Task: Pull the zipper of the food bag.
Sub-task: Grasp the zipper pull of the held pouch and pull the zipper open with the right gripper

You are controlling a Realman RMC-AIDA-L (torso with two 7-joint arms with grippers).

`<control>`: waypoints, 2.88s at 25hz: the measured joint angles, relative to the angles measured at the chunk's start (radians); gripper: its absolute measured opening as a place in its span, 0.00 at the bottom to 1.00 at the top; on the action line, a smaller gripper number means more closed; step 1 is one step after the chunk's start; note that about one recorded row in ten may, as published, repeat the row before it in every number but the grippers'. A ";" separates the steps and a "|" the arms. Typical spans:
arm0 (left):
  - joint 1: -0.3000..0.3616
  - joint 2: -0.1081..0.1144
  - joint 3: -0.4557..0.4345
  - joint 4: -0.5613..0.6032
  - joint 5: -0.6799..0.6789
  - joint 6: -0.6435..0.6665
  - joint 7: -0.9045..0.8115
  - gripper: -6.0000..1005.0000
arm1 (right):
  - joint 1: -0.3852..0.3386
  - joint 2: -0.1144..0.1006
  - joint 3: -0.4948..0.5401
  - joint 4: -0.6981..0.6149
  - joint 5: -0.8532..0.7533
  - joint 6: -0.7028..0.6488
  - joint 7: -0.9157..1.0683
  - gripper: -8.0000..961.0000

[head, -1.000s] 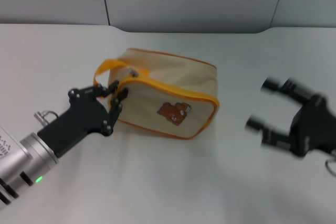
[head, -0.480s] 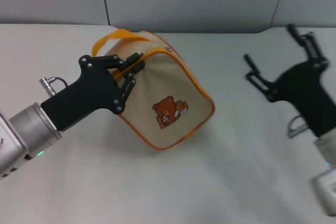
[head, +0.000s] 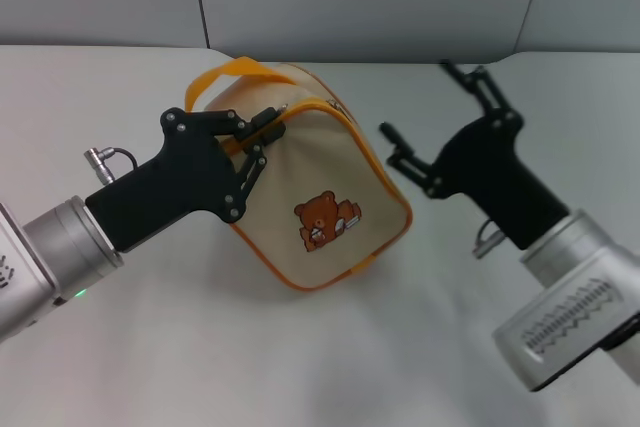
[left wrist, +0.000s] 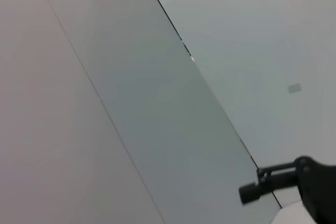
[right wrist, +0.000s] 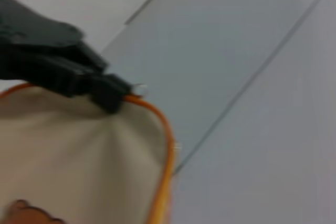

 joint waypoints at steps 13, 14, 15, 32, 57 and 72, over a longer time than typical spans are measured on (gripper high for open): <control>-0.014 -0.001 0.024 -0.011 0.000 -0.010 0.011 0.06 | 0.018 0.000 0.024 0.074 -0.079 -0.041 -0.005 0.88; -0.014 -0.001 0.025 -0.012 0.000 -0.010 0.011 0.06 | 0.015 0.000 0.030 0.080 -0.081 -0.053 -0.004 0.88; -0.014 -0.001 0.025 -0.012 0.000 -0.011 0.011 0.06 | 0.012 0.000 0.037 0.086 -0.082 -0.062 -0.004 0.88; -0.028 -0.001 0.025 -0.022 -0.001 -0.026 0.003 0.05 | -0.011 0.000 0.056 0.113 -0.172 -0.017 -0.003 0.76; -0.030 -0.001 0.012 -0.022 -0.007 -0.047 -0.010 0.04 | -0.173 0.000 0.042 0.112 -0.183 -0.057 -0.090 0.01; -0.020 -0.001 0.004 -0.027 -0.010 -0.064 -0.021 0.03 | -0.391 0.000 0.063 0.045 -0.235 -0.228 -0.131 0.01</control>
